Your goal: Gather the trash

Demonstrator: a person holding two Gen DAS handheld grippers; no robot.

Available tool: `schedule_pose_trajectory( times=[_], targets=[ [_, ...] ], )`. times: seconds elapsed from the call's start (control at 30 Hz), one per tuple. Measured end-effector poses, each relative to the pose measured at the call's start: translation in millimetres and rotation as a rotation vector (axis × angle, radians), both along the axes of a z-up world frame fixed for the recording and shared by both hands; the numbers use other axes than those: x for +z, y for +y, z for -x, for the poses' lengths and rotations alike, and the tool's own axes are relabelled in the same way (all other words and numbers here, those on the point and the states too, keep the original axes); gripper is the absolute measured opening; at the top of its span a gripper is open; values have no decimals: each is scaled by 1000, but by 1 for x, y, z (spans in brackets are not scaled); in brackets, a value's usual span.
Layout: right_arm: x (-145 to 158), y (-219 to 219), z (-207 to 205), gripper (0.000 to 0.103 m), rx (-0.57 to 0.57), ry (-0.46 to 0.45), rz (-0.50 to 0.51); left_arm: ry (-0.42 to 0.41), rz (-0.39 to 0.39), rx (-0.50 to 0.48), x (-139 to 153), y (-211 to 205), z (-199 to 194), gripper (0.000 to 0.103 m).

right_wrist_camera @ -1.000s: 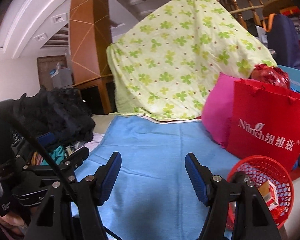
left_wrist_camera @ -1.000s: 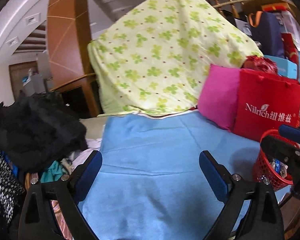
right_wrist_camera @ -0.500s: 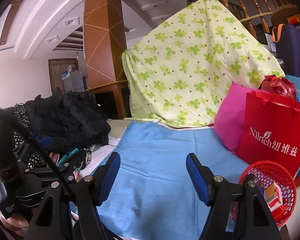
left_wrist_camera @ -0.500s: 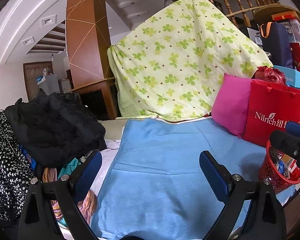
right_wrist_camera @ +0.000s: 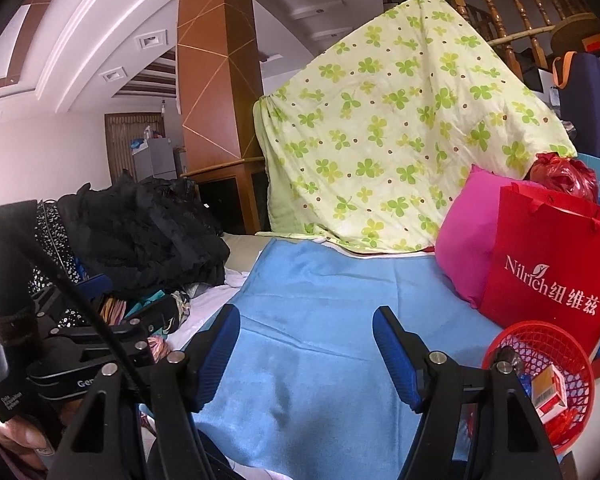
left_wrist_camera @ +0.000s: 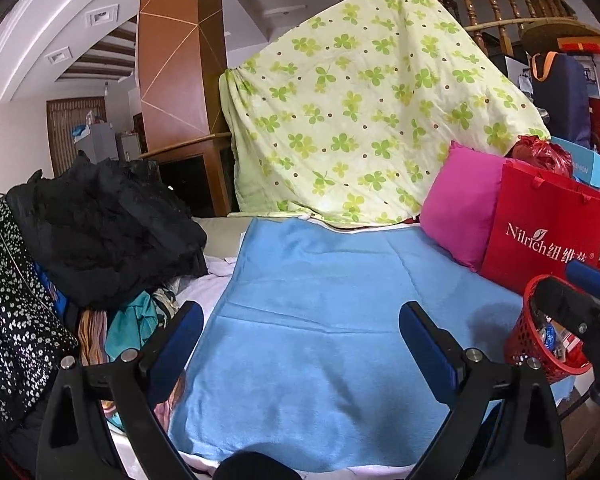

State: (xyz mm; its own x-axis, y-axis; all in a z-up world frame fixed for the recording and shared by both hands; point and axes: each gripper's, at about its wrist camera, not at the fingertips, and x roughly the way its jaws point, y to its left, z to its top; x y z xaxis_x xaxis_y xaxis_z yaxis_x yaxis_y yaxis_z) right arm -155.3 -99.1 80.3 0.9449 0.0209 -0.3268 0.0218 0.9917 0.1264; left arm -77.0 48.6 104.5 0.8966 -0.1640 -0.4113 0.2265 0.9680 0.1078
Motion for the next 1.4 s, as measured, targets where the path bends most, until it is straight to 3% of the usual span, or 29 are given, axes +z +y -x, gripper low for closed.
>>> schedule_pose_trajectory(
  times=[0.23,0.57,0.73,1.03,1.2,1.4],
  targets=[
    [0,-6,4,73,-5,-2,-12,3,19,40,4,-2,4,98],
    [0,-6,9,73,-15,6,-4,-30,-92,29,4,-20,14,98],
    [-4,-7,11,73,-51,31,25,-16,-83,20,5,-21,13,98],
    [8,-42,39,74,-242,26,48,-20,-74,-43,9,-47,22,98],
    [15,-59,64,76,-354,31,120,-4,-82,-136,9,-84,30,98],
    [18,-91,89,78,-457,53,134,26,-99,-247,3,-130,42,98]
  ],
)
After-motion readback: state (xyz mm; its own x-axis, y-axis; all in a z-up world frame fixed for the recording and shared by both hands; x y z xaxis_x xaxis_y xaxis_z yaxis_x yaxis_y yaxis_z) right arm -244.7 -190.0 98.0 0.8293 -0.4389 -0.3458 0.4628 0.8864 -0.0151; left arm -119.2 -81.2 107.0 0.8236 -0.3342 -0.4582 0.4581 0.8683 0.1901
